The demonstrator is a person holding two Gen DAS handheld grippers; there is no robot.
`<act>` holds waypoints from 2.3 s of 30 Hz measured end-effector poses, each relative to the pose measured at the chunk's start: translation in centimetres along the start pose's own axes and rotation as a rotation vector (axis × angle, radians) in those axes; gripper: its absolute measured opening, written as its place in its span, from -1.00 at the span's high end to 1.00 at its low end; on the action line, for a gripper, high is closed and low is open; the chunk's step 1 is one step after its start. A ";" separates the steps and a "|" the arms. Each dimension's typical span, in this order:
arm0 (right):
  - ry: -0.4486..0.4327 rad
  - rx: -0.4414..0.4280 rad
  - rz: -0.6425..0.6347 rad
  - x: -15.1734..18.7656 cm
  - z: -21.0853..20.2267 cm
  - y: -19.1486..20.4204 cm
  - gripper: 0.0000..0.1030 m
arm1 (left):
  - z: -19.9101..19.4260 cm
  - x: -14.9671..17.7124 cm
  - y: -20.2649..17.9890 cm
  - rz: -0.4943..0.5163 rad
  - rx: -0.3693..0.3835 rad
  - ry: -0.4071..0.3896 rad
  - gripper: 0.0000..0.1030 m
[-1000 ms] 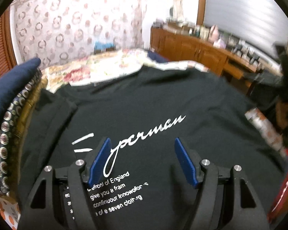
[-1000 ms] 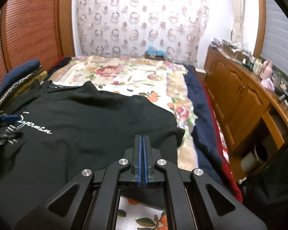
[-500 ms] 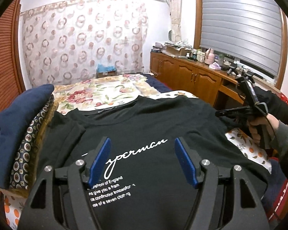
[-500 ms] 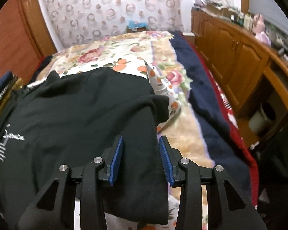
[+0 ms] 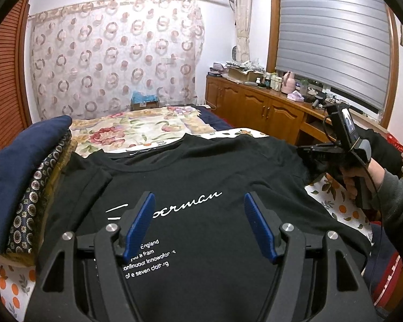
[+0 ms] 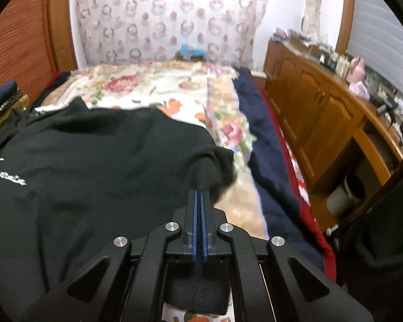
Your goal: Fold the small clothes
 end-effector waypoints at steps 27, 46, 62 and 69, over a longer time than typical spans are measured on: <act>-0.072 -0.290 -0.275 -3.1 -2.3 15.4 0.41 | 0.1 0.7 1.7 -0.038 -0.018 0.009 -0.34; 0.102 -0.258 -0.037 0.0 3.9 8.7 0.27 | -0.1 1.1 1.5 -0.036 0.001 0.007 -0.34; -0.011 -0.374 -0.221 -5.9 2.2 17.1 0.93 | -0.5 2.1 3.5 -0.076 -0.041 0.019 -0.34; 0.018 -0.405 -0.294 -8.3 4.9 22.6 0.71 | -0.5 2.5 4.4 -0.088 -0.050 0.022 -0.34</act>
Point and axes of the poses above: each gripper's, at about its wrist camera, not at the fingertips, and z roughly the way its jaws point, y to its left, x to its underside, the point moved 5 cm from there along z, roughly the way its jaws point, and after that the axes turned 13 degrees about -x, right-handed, at the moved point
